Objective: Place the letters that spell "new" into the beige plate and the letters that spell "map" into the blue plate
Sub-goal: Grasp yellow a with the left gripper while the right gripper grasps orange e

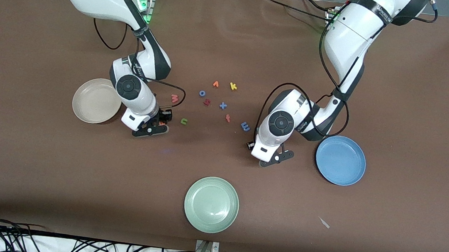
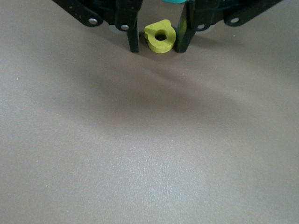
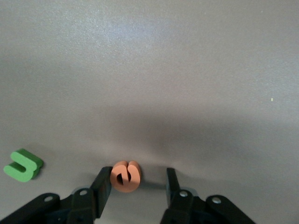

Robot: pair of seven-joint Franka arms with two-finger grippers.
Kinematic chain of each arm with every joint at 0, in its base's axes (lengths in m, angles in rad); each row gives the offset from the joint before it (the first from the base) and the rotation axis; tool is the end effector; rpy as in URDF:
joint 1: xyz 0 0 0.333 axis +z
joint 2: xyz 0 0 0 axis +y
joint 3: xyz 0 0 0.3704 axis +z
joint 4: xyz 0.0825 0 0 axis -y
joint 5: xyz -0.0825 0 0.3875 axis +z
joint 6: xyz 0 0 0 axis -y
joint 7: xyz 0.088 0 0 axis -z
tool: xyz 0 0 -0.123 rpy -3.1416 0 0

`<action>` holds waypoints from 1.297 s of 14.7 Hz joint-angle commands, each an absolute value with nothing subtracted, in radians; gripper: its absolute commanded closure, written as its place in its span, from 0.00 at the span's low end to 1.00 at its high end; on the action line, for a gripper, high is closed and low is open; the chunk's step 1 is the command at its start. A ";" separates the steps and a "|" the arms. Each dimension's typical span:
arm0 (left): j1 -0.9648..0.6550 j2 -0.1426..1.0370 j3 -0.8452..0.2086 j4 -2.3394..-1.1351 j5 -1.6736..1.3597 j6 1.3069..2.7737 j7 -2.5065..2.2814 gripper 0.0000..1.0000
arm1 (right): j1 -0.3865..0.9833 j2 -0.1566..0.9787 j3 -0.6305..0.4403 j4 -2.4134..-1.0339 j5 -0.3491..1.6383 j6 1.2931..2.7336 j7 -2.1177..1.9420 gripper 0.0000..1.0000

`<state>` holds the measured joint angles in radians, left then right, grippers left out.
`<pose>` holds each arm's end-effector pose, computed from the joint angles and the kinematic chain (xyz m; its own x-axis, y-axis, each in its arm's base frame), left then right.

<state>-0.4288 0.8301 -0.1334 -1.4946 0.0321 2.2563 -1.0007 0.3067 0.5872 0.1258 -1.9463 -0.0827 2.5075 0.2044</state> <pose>0.6432 -0.3821 0.1921 0.8928 0.4400 -0.0963 0.4410 -0.8974 -0.0117 0.5905 0.2676 0.2022 0.9621 0.2718 -0.0233 0.2714 -0.9623 -0.0176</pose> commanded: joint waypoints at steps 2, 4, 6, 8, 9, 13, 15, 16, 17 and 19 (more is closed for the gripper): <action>-0.439 0.833 -0.127 -1.493 0.055 2.246 -1.020 0.78 | 0.318 0.584 0.124 -1.957 -0.097 2.525 0.232 0.51; -0.437 0.830 -0.127 -1.494 0.057 2.243 -1.017 0.84 | 0.321 0.584 0.124 -1.957 -0.097 2.525 0.245 0.55; -0.427 0.819 -0.126 -1.486 0.057 2.209 -1.012 0.87 | 0.330 0.584 0.123 -1.957 -0.097 2.526 0.258 0.60; -0.420 0.804 -0.123 -1.468 0.057 2.162 -1.008 0.87 | 0.331 0.584 0.123 -1.957 -0.097 2.528 0.259 0.65; -0.408 0.792 -0.118 -1.465 0.058 2.134 -1.005 0.87 | 0.331 0.584 0.123 -1.957 -0.097 2.528 0.258 0.69; -0.345 0.735 -0.112 -1.465 0.086 2.040 -0.833 0.88 | 0.331 0.589 0.123 -1.957 -0.098 2.528 0.258 0.80; -0.302 0.713 -0.110 -1.465 0.087 2.007 -0.732 0.88 | 0.331 0.589 0.123 -1.953 -0.097 2.525 0.256 0.86; -0.276 0.709 -0.110 -1.468 0.087 1.993 -0.674 0.88 | 0.330 0.583 0.121 -1.941 -0.097 2.517 0.249 0.89; -0.249 0.707 -0.110 -1.473 0.087 1.984 -0.614 0.88 | 0.324 0.572 0.120 -1.922 -0.097 2.479 0.236 0.90; -0.178 0.701 -0.113 -1.480 0.087 1.980 -0.505 0.87 | 0.316 0.533 0.106 -1.882 -0.097 2.332 0.201 0.91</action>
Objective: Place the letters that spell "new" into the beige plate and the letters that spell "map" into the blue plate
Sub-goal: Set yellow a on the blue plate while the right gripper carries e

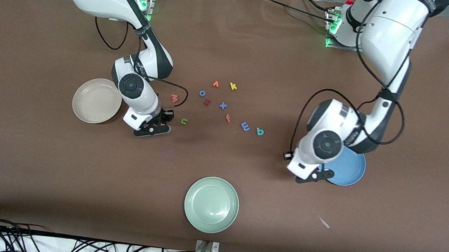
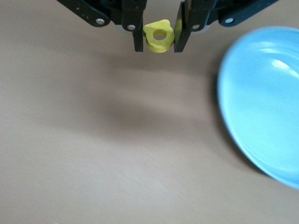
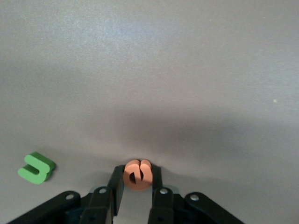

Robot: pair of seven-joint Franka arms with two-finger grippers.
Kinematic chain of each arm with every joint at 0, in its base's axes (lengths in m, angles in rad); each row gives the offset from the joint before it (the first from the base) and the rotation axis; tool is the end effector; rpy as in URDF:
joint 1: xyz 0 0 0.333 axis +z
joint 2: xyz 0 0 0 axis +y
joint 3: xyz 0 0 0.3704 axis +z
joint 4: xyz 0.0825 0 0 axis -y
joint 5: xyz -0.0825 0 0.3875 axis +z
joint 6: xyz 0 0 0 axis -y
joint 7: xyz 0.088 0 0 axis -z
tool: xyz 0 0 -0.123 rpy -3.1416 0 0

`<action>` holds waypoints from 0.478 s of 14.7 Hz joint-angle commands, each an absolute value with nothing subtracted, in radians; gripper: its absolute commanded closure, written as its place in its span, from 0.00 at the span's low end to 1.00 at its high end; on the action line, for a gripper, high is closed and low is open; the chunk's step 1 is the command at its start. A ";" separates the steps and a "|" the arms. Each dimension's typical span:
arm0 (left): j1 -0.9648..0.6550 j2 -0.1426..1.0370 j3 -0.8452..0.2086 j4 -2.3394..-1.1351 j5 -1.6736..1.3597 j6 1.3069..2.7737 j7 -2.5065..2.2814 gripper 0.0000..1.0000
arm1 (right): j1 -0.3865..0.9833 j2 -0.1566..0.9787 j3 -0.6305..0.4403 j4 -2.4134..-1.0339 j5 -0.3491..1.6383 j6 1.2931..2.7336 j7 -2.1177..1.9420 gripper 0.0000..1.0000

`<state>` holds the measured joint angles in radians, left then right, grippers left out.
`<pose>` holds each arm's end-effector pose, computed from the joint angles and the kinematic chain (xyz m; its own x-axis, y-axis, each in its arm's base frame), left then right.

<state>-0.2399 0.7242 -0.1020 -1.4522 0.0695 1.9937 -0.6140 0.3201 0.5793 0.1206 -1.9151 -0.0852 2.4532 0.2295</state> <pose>0.7009 -0.2285 0.2679 0.9541 0.2584 -0.1511 0.2464 -0.9646 -0.0940 0.5945 0.2740 0.2143 0.9658 0.2567 -0.0374 0.2567 -0.9665 -0.0058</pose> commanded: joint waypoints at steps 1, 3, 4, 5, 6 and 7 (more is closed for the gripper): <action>-0.161 0.701 -0.112 -1.483 0.087 1.980 -0.464 0.87 | 0.316 0.505 0.089 -1.890 -0.097 2.310 0.165 0.91; -0.108 0.703 -0.110 -1.496 0.087 1.980 -0.379 0.87 | 0.314 0.447 0.055 -1.949 -0.097 2.312 0.086 0.90; -0.089 0.707 -0.110 -1.499 0.087 1.980 -0.344 0.86 | 0.314 0.418 0.039 -1.988 -0.097 2.324 0.054 0.90; -0.068 0.712 -0.112 -1.502 0.087 1.982 -0.319 0.83 | 0.314 0.393 0.020 -2.028 -0.098 2.344 0.013 0.90; -0.058 0.713 -0.112 -1.512 0.087 1.985 -0.308 0.72 | 0.314 0.361 -0.001 -2.075 -0.097 2.374 -0.032 0.90; -0.057 0.713 -0.112 -1.514 0.087 1.986 -0.304 0.49 | 0.313 0.335 -0.023 -2.113 -0.097 2.396 -0.072 0.90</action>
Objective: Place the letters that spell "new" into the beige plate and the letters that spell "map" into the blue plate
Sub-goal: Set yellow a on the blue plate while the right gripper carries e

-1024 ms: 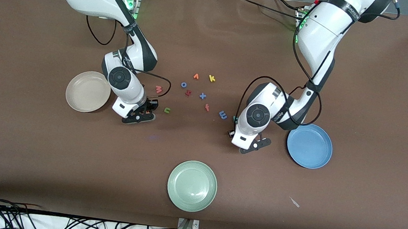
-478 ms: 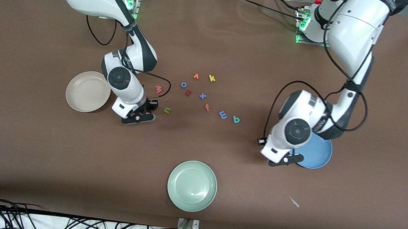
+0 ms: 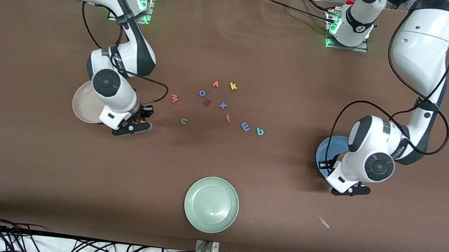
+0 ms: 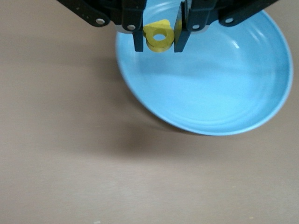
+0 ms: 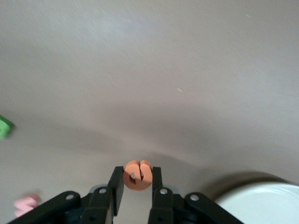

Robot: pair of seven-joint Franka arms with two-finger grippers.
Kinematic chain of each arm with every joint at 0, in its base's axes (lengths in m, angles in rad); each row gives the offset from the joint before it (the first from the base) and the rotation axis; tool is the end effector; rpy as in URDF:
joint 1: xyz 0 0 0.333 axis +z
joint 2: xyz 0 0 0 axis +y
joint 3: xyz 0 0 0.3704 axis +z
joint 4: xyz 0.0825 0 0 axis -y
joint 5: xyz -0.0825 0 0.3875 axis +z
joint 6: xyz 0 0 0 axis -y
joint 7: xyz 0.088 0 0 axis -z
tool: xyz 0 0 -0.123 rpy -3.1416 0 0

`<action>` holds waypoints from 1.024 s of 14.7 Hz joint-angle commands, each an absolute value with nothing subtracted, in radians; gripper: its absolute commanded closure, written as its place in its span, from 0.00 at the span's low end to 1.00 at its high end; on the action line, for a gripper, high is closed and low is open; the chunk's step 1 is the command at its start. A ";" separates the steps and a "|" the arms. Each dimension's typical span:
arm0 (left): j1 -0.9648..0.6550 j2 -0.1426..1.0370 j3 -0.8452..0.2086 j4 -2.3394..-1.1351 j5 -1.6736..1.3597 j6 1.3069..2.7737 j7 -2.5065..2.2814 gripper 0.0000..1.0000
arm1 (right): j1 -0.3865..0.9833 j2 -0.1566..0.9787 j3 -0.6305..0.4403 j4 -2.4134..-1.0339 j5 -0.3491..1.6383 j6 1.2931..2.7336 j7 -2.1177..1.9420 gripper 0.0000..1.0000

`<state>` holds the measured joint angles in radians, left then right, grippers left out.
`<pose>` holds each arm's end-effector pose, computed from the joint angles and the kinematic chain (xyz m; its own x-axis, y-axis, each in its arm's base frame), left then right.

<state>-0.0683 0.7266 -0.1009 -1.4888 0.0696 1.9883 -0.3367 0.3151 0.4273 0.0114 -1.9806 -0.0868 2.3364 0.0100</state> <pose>0.7179 -0.1042 0.2503 0.9652 0.1526 -0.2124 0.1425 -0.9878 -0.0625 0.5961 0.1989 0.2745 0.9277 0.3663 -0.0723 0.3704 -0.9273 0.0541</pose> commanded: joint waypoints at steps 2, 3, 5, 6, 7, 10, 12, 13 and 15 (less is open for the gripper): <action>-0.067 0.712 -0.112 -1.514 0.086 1.982 -0.310 0.01 | 0.313 0.284 -0.075 -2.187 -0.097 2.419 -0.156 0.90; -0.074 0.710 -0.117 -1.511 0.086 1.980 -0.316 0.00 | 0.313 0.259 -0.098 -2.215 -0.095 2.421 -0.199 0.90; -0.086 0.701 -0.126 -1.506 0.084 1.965 -0.322 0.00 | 0.313 0.236 -0.153 -2.247 -0.092 2.421 -0.288 0.90; -0.113 0.689 -0.126 -1.503 0.077 1.927 -0.337 0.00 | 0.313 0.236 -0.176 -2.256 -0.091 2.422 -0.319 0.90; -0.156 0.681 -0.126 -1.503 0.075 1.910 -0.394 0.00 | 0.313 0.238 -0.192 -2.263 -0.091 2.422 -0.331 0.89; -0.282 0.673 -0.126 -1.502 0.066 1.908 -0.625 0.00 | 0.311 0.245 -0.195 -2.266 -0.075 2.419 -0.328 0.04; -0.331 0.680 -0.141 -1.508 0.011 1.911 -0.675 0.00 | 0.313 0.238 -0.189 -2.260 -0.069 2.408 -0.312 0.00; -0.340 0.684 -0.171 -1.505 -0.017 1.917 -0.675 0.00 | 0.314 0.233 -0.177 -2.258 -0.054 2.407 -0.293 0.00; -0.353 0.698 -0.204 -1.508 -0.023 1.957 -0.673 0.01 | 0.314 0.241 -0.111 -2.244 -0.035 2.407 -0.221 0.00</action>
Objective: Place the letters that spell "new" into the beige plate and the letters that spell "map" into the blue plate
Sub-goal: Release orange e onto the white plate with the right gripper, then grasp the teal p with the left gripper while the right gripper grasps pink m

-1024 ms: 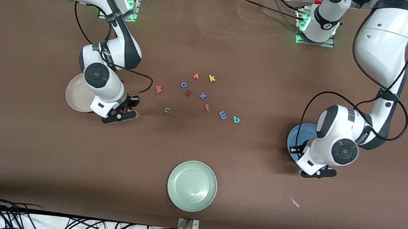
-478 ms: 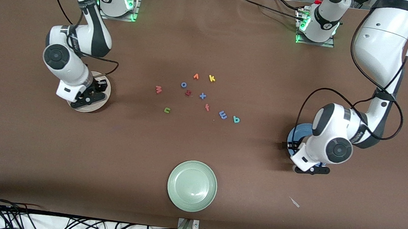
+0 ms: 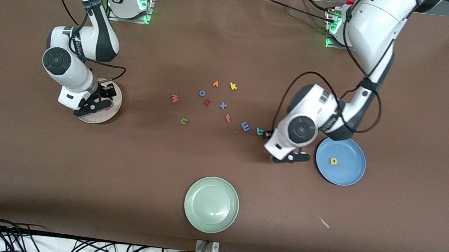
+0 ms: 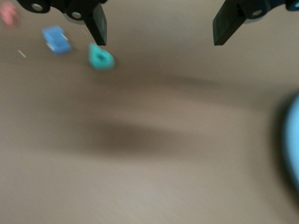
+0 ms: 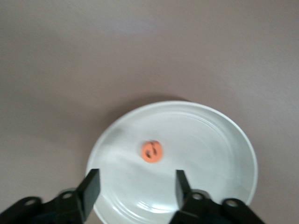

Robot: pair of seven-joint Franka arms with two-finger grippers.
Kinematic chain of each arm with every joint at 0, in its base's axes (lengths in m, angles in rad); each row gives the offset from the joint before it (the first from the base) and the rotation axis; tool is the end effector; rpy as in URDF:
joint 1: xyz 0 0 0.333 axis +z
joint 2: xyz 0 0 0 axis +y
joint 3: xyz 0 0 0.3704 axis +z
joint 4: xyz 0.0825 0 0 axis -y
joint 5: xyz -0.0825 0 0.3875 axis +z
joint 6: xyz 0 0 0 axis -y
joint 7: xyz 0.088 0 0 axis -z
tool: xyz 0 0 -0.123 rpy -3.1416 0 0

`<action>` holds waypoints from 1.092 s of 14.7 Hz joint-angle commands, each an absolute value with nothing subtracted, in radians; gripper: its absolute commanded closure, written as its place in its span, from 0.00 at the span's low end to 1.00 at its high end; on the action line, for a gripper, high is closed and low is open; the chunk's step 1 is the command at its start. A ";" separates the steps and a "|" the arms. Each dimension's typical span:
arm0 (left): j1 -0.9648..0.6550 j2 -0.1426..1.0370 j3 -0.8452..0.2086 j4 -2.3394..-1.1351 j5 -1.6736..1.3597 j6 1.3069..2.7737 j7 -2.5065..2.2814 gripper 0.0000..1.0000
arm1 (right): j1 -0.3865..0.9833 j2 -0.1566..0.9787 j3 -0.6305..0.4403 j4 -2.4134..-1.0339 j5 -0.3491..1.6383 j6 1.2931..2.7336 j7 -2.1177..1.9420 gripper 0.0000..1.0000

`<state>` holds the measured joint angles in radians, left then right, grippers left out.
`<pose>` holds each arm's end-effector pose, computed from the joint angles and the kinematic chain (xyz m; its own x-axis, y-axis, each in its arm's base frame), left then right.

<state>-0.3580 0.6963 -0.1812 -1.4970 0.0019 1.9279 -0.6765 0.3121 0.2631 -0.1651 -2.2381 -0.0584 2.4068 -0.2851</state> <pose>0.6266 -0.3486 0.2698 0.9490 0.1656 -0.2684 0.1525 -0.9859 -0.0693 0.5440 0.0803 0.2790 0.8823 0.4573 -0.1115 0.4644 -0.8843 0.0483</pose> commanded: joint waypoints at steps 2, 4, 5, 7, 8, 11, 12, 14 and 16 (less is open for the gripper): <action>-0.382 0.722 -0.212 -1.519 -0.014 2.008 -0.666 0.08 | 0.324 0.253 -0.059 -2.238 -0.002 2.416 -0.132 0.00; -0.415 0.747 -0.210 -1.522 -0.012 2.055 -0.660 0.22 | 0.324 0.267 -0.005 -2.235 0.026 2.425 -0.069 0.00; -0.416 0.753 -0.210 -1.526 -0.011 2.065 -0.654 0.23 | 0.324 0.278 0.014 -2.235 0.037 2.442 -0.052 0.00; -0.414 0.756 -0.210 -1.542 -0.011 2.080 -0.621 0.25 | 0.325 0.291 0.073 -2.237 0.044 2.474 0.033 0.00; -0.413 0.758 -0.209 -1.552 -0.011 2.095 -0.615 0.28 | 0.325 0.294 0.093 -2.237 0.044 2.476 0.072 0.00; -0.410 0.762 -0.207 -1.574 0.032 2.138 -0.615 0.30 | 0.328 0.307 0.133 -2.237 0.044 2.490 0.144 0.00; -0.410 0.765 -0.207 -1.572 0.034 2.138 -0.615 0.33 | 0.350 0.316 0.141 -2.237 0.044 2.503 0.185 0.00; -0.403 0.775 -0.204 -1.572 0.063 2.157 -0.615 0.37 | 0.388 0.345 0.141 -2.237 0.044 2.551 0.231 0.00; -0.402 0.781 -0.204 -1.574 0.069 2.164 -0.615 0.39 | 0.429 0.363 0.141 -2.237 0.040 2.565 0.265 0.00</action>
